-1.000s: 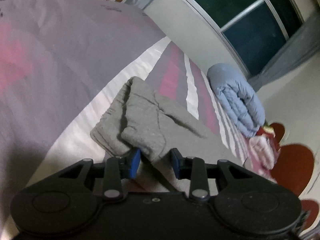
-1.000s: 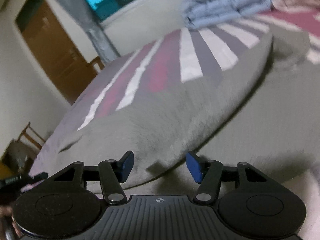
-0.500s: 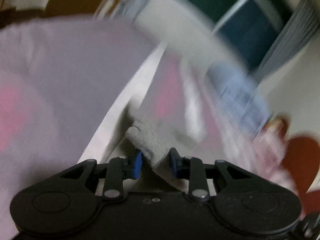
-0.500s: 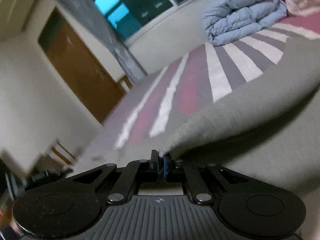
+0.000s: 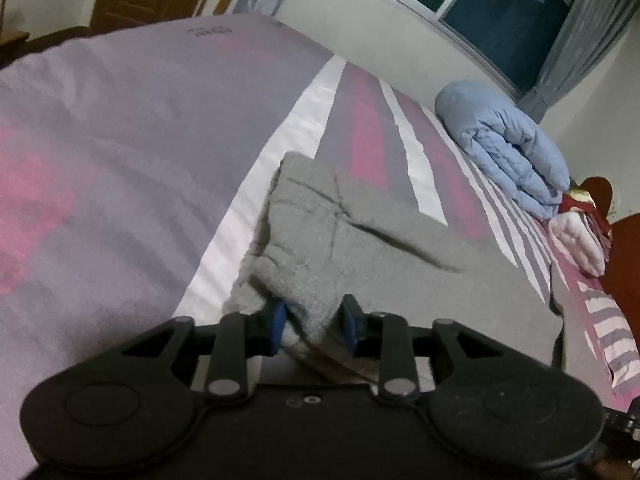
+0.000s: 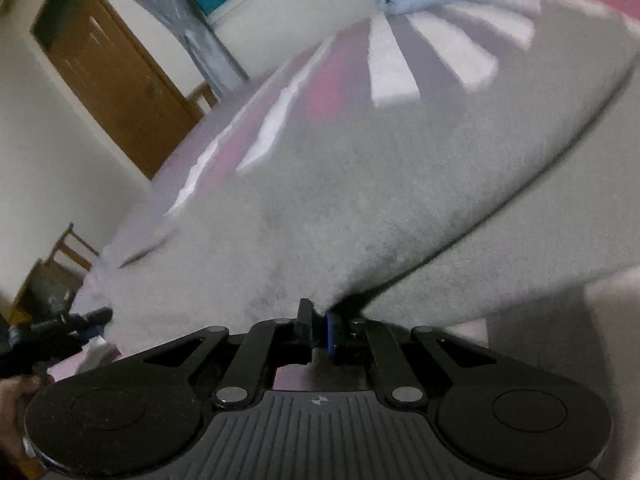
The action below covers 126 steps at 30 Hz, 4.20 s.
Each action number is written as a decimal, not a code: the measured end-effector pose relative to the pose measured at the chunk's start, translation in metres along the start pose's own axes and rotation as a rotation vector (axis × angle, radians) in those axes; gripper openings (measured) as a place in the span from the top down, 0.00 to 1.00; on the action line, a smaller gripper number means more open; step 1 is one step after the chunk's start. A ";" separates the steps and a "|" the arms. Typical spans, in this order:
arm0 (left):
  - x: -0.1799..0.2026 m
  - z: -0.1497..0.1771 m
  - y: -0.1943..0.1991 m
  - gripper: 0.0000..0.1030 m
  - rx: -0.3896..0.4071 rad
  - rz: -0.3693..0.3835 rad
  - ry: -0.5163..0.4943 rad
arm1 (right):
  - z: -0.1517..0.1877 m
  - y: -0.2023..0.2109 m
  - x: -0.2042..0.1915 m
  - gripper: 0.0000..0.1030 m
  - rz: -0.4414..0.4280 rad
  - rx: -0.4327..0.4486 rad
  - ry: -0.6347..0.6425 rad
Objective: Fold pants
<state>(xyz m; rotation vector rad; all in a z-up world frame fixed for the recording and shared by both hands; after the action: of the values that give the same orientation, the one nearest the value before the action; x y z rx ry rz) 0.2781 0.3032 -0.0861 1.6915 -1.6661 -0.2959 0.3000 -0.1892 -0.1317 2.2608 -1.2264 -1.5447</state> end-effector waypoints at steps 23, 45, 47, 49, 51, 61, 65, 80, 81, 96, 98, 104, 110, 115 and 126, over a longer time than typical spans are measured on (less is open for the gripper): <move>0.105 0.051 -0.032 0.13 -0.004 -0.392 -0.115 | -0.102 -0.004 0.002 0.47 0.499 0.146 0.158; 0.100 0.074 -0.019 0.09 0.107 -0.350 -0.115 | -0.090 0.072 0.031 0.36 0.424 0.322 0.274; 0.099 0.073 -0.019 0.09 0.106 -0.347 -0.114 | -0.100 0.044 0.030 0.46 0.484 0.277 0.337; 0.100 0.073 -0.019 0.09 0.107 -0.347 -0.115 | -0.107 0.023 0.038 0.52 0.561 0.233 0.399; 0.099 0.073 -0.019 0.09 0.107 -0.346 -0.118 | -0.110 0.023 0.057 0.89 0.605 0.216 0.412; 0.099 0.074 -0.019 0.08 0.113 -0.348 -0.124 | -0.061 0.090 0.115 0.78 0.520 0.241 0.231; 0.098 0.073 -0.019 0.08 0.113 -0.348 -0.122 | -0.083 0.092 0.094 0.75 0.503 0.282 0.294; 0.097 0.073 -0.021 0.07 0.113 -0.348 -0.122 | -0.124 0.129 0.179 0.76 0.411 0.355 -0.057; 0.097 0.073 -0.021 0.07 0.113 -0.347 -0.122 | -0.116 0.137 0.199 0.75 0.389 0.354 -0.137; 0.096 0.073 -0.022 0.06 0.113 -0.352 -0.121 | -0.136 0.070 0.133 0.56 0.607 0.270 0.599; 0.096 0.072 -0.022 0.06 0.113 -0.354 -0.119 | -0.138 0.060 0.130 0.56 0.641 0.277 0.695; 0.096 0.072 -0.022 0.06 0.113 -0.353 -0.117 | -0.157 0.092 0.149 0.87 0.566 0.336 0.504; 0.096 0.072 -0.022 0.06 0.113 -0.353 -0.116 | -0.137 0.175 0.259 0.86 0.420 0.439 -0.243; 0.096 0.072 -0.022 0.06 0.114 -0.352 -0.116 | -0.129 0.183 0.272 0.85 0.361 0.444 -0.208; 0.096 0.072 -0.022 0.06 0.113 -0.353 -0.117 | -0.151 0.136 0.191 0.54 0.567 0.398 0.495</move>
<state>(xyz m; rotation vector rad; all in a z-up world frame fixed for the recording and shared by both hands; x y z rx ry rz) 0.2632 0.1866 -0.1198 2.0899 -1.4811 -0.4836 0.3782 -0.4568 -0.1272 2.0285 -1.8883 -0.5404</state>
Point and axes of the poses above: each gripper's, at about its wrist camera, not at the fingertips, and y roughly against the way its jaws point, x to its right, z to its underside, the point moved 4 cm from there along -y, roughly the way its jaws point, and after that the axes turned 10 degrees about -y, right-handed, at the moved point
